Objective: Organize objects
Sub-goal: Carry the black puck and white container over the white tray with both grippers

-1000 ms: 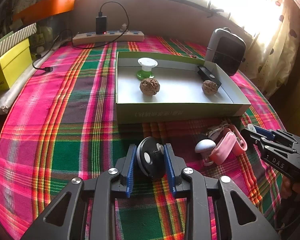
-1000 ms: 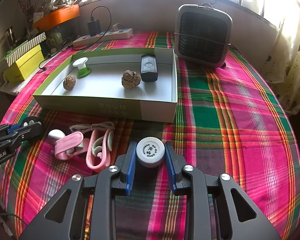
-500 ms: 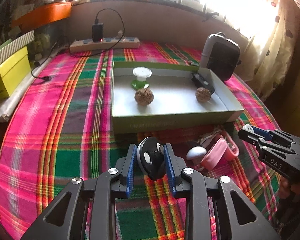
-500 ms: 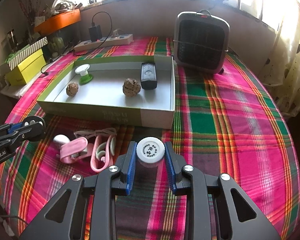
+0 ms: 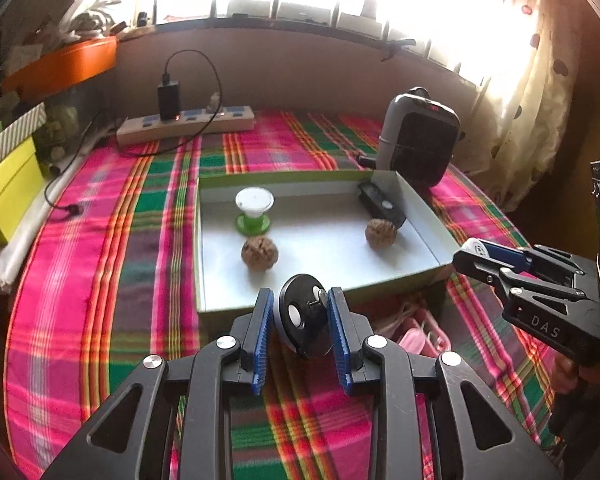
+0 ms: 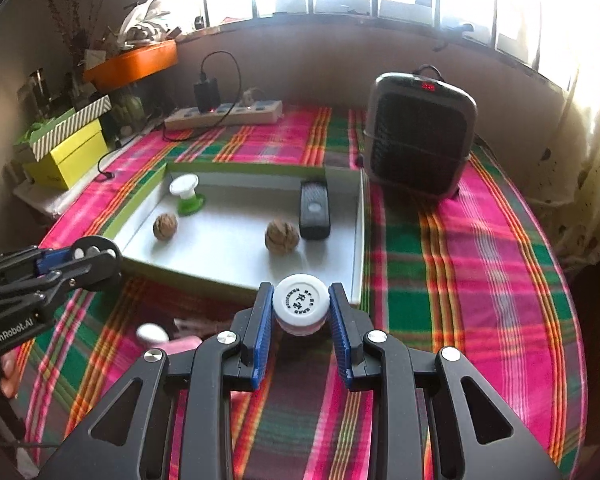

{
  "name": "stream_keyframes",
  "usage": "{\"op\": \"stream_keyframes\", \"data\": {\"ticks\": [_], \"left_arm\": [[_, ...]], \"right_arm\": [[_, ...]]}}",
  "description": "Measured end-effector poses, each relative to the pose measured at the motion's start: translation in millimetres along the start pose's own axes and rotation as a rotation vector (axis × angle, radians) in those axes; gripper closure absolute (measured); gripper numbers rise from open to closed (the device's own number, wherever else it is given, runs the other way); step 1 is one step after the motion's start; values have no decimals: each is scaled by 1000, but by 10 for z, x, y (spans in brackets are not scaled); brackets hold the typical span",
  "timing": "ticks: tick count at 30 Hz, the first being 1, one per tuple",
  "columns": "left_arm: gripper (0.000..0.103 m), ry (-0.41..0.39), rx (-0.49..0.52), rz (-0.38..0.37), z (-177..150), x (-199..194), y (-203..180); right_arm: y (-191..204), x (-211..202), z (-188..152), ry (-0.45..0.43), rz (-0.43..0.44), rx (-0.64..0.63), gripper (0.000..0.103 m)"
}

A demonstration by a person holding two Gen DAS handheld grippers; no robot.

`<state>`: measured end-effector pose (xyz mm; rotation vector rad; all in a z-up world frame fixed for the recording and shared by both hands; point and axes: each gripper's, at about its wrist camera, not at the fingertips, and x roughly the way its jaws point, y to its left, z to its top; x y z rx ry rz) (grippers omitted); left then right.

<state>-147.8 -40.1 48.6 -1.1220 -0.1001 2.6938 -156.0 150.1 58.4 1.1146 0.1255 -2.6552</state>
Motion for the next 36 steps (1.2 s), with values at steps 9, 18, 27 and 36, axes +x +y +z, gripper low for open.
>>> {"op": "stream_keyframes", "data": {"ticks": [9,18,27,36], "left_arm": [[78,4,13,-28,203,200,-42],[78,23,27,-29,368,453,-64],[78,57,25,-29,429,728,-33],[78,92,39,-25,466,936,-25]], "right_arm": [[55,136,279,-15,41,-27,74],[55,442,572,0,83,-48,74],[32,806,708,55,124,-41,74],[83,1052,776,98,136,-67,74]]}}
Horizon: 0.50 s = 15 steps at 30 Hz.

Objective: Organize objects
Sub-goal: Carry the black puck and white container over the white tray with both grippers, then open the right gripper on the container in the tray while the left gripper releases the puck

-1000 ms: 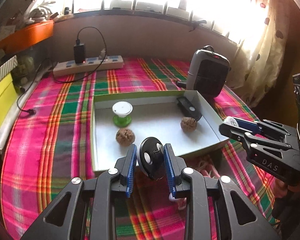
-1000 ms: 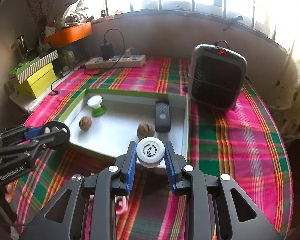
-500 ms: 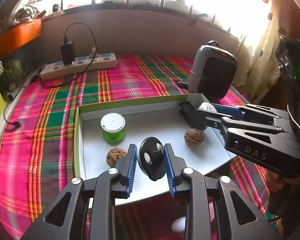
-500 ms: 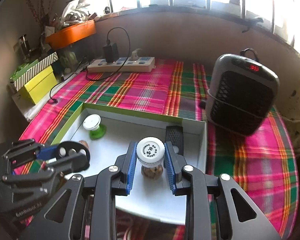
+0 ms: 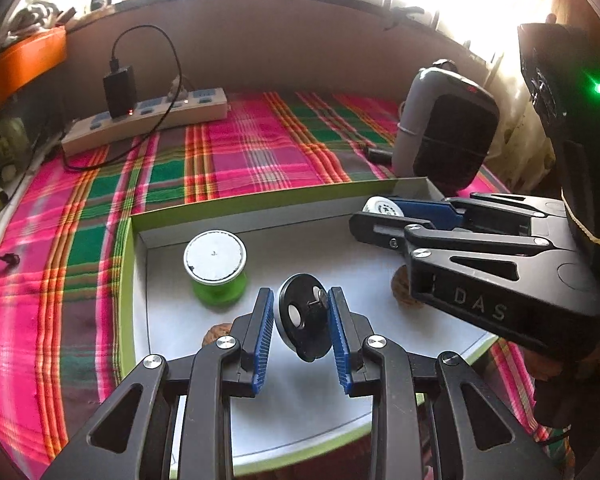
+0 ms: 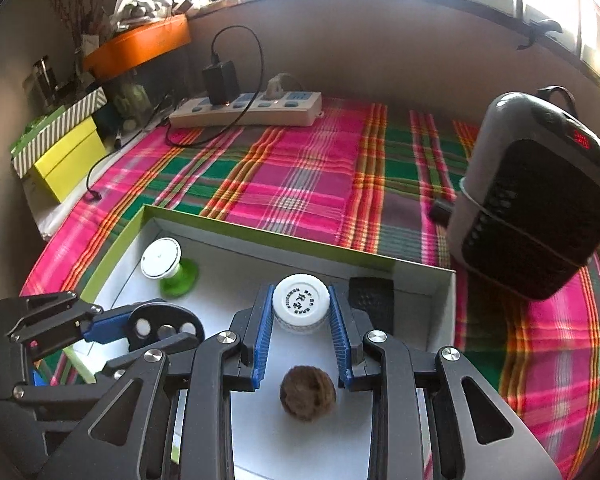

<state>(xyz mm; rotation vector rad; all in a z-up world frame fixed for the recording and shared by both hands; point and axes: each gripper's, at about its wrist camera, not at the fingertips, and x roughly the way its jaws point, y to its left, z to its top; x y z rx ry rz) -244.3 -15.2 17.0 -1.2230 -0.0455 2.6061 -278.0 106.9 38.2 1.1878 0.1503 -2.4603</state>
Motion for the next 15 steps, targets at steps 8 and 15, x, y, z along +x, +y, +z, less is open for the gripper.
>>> {"op": "stream_keyframes", "data": {"ticks": [8,15], "left_arm": [[78,19,5,9,8,87,18],[78,24,11,19,17,126,34]], "right_arm": [[10,153,35,29,-1,-5,74],[19,230,35,47,-2,-7,74]]}}
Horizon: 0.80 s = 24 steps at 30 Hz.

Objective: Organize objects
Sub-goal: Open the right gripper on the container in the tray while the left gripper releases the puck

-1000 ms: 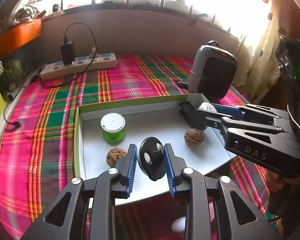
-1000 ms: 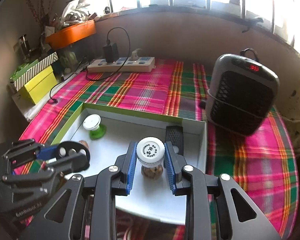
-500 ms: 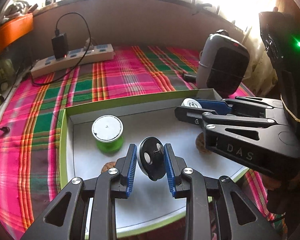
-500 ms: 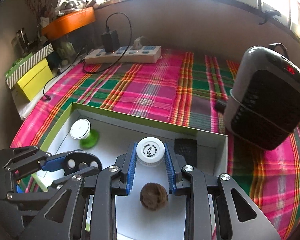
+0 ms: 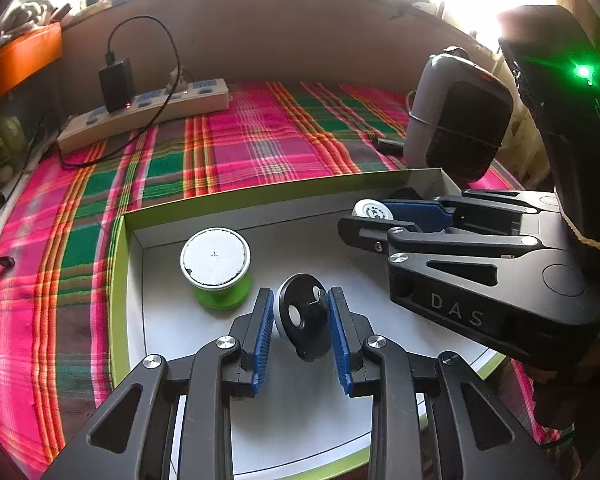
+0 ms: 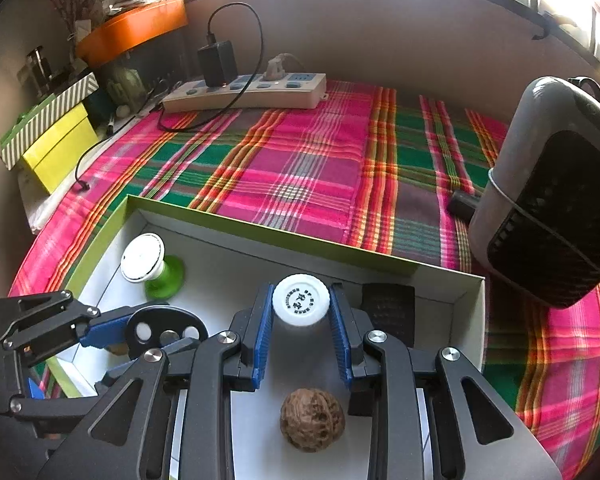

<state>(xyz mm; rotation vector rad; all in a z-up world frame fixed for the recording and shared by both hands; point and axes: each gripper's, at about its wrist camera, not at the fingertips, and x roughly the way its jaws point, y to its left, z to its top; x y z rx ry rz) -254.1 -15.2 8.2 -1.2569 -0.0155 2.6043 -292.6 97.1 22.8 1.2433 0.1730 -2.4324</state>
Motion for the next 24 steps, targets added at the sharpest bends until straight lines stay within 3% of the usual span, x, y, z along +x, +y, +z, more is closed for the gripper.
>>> {"op": "stream_keyframes", "data": {"ticks": [24], "left_arm": [[76,2,21,20,5,20,-35]], "right_arm": [[18,60,7,35,-29,-4,74]]}}
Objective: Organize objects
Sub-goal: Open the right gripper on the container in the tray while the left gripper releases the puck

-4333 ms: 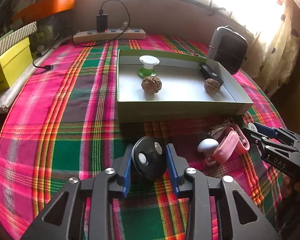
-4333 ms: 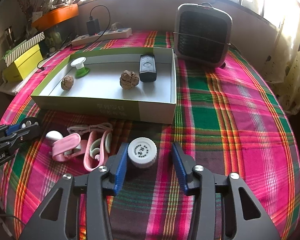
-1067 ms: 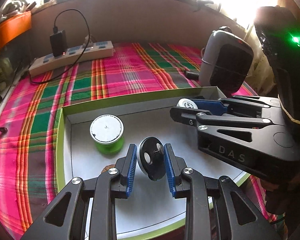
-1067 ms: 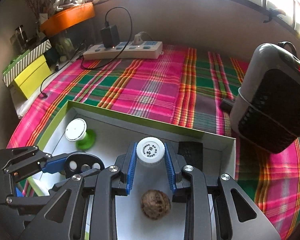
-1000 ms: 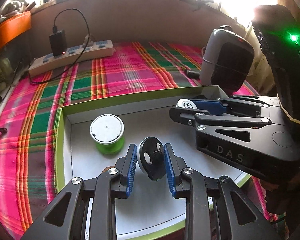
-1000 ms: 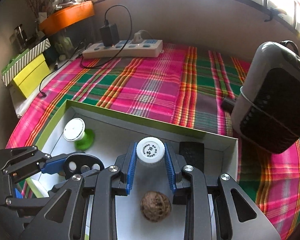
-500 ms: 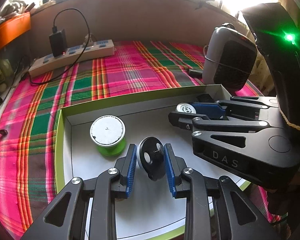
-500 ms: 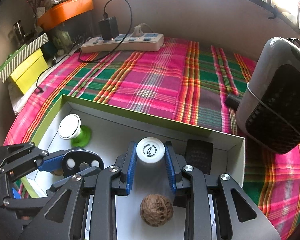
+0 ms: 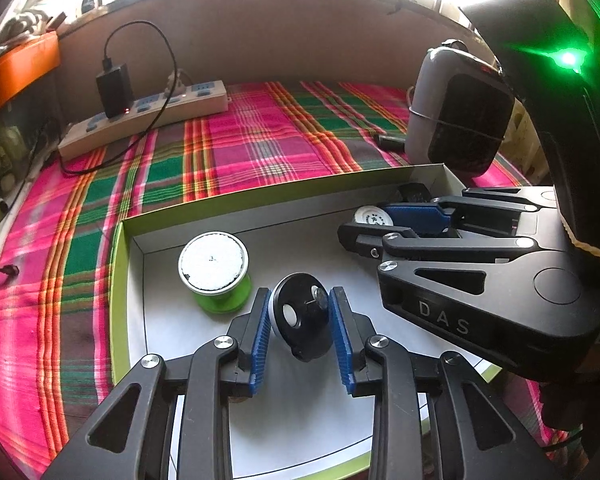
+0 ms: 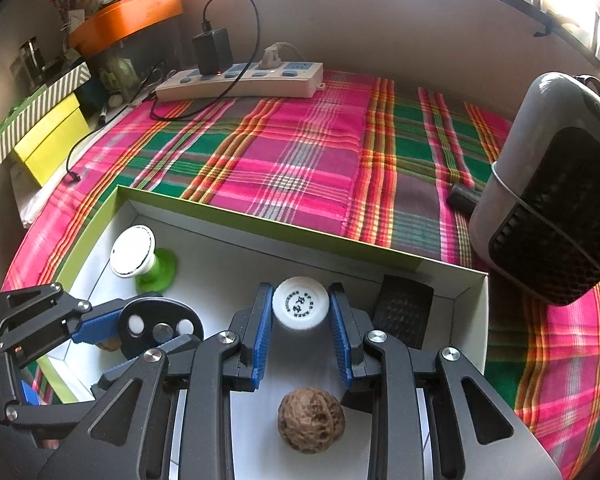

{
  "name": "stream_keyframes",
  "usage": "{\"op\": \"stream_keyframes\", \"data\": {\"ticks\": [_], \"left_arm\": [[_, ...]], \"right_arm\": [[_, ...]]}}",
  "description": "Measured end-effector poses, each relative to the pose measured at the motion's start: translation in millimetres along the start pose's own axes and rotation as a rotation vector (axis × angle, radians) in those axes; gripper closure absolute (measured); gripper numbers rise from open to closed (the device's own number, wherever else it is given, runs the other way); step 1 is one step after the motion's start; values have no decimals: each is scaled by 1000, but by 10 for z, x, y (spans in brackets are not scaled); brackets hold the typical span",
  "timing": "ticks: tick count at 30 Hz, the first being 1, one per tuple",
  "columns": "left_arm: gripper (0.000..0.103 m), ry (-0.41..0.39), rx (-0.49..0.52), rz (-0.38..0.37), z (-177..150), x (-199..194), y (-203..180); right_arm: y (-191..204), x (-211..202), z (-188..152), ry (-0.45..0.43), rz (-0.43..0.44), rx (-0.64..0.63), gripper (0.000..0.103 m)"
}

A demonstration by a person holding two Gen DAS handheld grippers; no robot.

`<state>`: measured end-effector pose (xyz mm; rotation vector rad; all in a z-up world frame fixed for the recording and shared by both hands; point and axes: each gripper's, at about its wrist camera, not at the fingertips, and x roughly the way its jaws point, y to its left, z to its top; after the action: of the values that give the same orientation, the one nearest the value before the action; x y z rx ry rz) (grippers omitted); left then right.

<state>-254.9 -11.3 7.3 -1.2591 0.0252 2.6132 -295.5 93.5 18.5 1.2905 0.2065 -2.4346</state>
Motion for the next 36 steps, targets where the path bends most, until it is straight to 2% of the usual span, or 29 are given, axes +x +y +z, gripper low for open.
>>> {"op": "stream_keyframes", "data": {"ticks": [4,8,12,21,24,36], "left_arm": [[75,2,-1,2,-3,0,1],[70,-1,-2,8,-2,-1,6],[69,0,-3,11,-5,0,13],[67,-1,-17,16,-15,-12,38],[66,-2,-25,17,-23,-26,46],[66,-28,-25,22,-87,-203,25]], "right_arm": [[4,1,0,1,-3,-1,74],[-11,1,3,-4,1,11,74],[-25,-7,1,-9,1,23,66],[-45,-49,-10,-22,-4,43,64],[-52,-84,-18,-31,-5,49,58],[-11,-305,-82,-71,-12,66,58]]}}
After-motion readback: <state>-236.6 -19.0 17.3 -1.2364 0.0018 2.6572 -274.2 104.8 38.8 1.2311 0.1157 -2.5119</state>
